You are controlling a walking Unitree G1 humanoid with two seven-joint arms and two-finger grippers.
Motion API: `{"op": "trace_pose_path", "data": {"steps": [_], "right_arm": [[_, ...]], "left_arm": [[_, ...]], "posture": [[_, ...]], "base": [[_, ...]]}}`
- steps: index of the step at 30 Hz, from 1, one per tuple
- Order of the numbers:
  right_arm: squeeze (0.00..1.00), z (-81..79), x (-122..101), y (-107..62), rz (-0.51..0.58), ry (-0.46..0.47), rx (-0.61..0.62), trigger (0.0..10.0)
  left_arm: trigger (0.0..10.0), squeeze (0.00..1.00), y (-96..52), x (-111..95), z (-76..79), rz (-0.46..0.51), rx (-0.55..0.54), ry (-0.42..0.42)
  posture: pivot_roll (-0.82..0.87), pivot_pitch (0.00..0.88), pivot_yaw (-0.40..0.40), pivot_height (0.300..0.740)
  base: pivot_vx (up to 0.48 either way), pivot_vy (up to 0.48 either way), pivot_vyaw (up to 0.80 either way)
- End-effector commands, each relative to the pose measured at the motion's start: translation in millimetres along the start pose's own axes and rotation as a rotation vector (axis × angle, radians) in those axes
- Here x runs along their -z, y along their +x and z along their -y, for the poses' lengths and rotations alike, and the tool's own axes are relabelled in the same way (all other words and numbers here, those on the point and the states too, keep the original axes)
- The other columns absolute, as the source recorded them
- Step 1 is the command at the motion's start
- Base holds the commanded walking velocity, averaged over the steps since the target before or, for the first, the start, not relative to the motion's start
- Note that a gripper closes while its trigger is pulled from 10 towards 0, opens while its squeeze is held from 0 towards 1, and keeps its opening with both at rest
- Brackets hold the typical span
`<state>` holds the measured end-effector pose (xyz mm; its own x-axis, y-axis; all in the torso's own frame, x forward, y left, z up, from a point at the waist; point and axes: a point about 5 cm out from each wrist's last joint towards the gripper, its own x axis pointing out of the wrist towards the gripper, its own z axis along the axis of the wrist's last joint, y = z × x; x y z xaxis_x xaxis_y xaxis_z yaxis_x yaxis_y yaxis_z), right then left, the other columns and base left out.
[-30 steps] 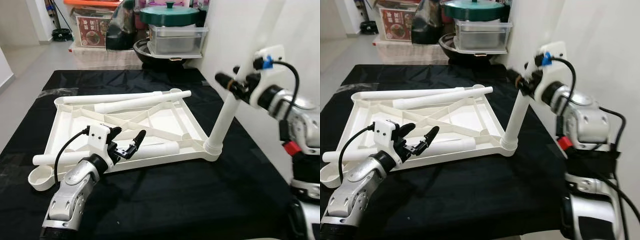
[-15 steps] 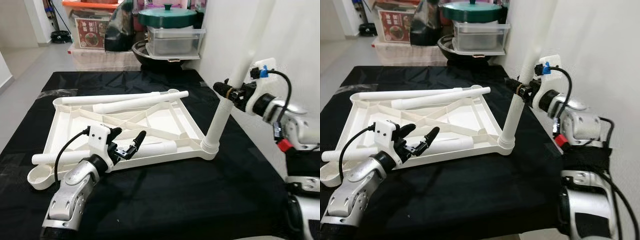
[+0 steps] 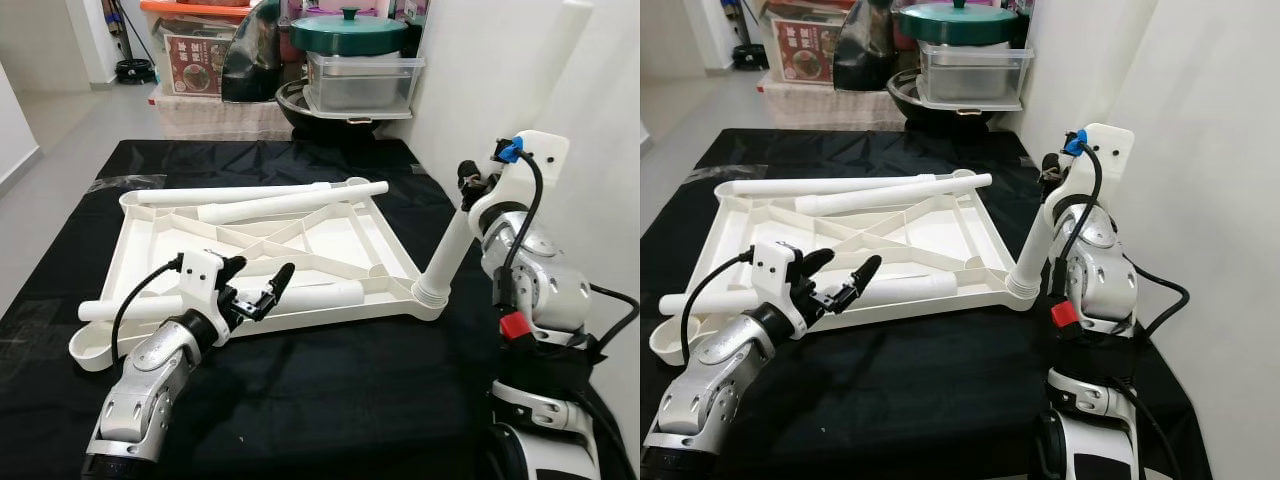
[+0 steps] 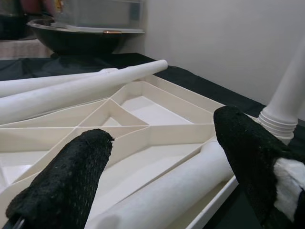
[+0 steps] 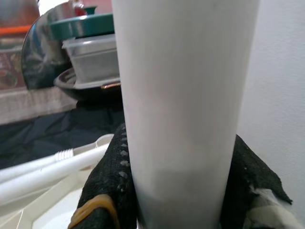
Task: Building children table
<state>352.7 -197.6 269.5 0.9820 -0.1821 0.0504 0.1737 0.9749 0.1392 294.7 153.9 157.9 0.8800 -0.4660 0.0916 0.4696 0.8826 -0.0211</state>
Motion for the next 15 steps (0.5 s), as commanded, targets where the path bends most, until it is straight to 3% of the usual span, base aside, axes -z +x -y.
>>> {"op": "trace_pose_path", "data": {"steps": [1,3,4,5,6,7,8,11,12,13,15], "right_arm": [[0.03,-3.4,7.5,4.2,-0.055,0.033,-0.045,10.0],[0.03,-3.4,7.5,4.2,-0.055,0.033,-0.045,10.0],[1.00,-2.7,2.8,5.8,-0.037,0.045,-0.053,10.0],[1.00,-2.7,2.8,5.8,-0.037,0.045,-0.053,10.0],[0.68,-1.3,-2.7,6.4,-0.022,0.032,-0.056,10.0],[0.68,-1.3,-2.7,6.4,-0.022,0.032,-0.056,10.0],[0.00,-0.1,-7.1,7.7,-0.016,0.007,-0.072,10.0],[0.00,0.9,-13.2,13.1,-0.032,-0.042,-0.311,10.0],[0.00,0.9,-13.2,13.1,-0.032,-0.042,-0.311,10.0],[0.00,-0.7,-10.3,11.1,-0.043,-0.080,-0.422,10.0],[0.00,-2.5,-5.7,8.0,-0.060,-0.124,-0.524,10.0]], "left_arm": [[10.0,0.00,1.3,2.1,1.5,-0.010,0.005,-0.002],[10.0,0.00,1.3,2.1,1.5,-0.010,0.005,-0.002],[10.0,0.00,1.1,2.2,1.3,-0.011,0.004,-0.002],[10.0,0.00,1.1,2.2,1.3,-0.011,0.004,-0.002],[10.0,0.00,0.8,2.4,1.2,-0.011,0.004,-0.003],[10.0,0.00,0.8,2.4,1.2,-0.011,0.004,-0.003],[10.0,0.00,0.7,2.6,1.2,-0.011,0.003,-0.004],[10.0,0.00,1.0,2.8,2.1,-0.010,0.006,-0.006],[10.0,0.00,1.0,2.8,2.1,-0.010,0.006,-0.006],[10.0,0.00,1.1,3.0,2.2,-0.010,0.006,-0.005],[10.0,0.00,1.2,3.3,2.2,-0.010,0.006,-0.005]], "posture": [[-0.01,0.000,-0.093,0.740],[-0.01,0.000,-0.093,0.740],[-0.01,0.000,-0.095,0.740],[-0.01,0.000,-0.095,0.740],[-0.01,0.000,-0.095,0.740],[-0.01,0.000,-0.095,0.740],[-0.01,0.000,-0.095,0.740],[-0.01,0.000,-0.096,0.740],[-0.01,0.000,-0.096,0.740],[-0.01,0.000,-0.096,0.740],[-0.01,0.000,-0.096,0.740]], "base": [[0.000,0.000,0.00],[0.000,0.000,0.00],[0.000,0.000,0.00],[0.000,0.000,0.00],[0.000,0.000,0.00],[0.000,0.000,0.00],[0.000,0.000,0.00],[0.000,0.000,0.00],[0.000,0.000,0.00],[0.000,0.000,0.00],[0.000,0.000,0.00]]}}
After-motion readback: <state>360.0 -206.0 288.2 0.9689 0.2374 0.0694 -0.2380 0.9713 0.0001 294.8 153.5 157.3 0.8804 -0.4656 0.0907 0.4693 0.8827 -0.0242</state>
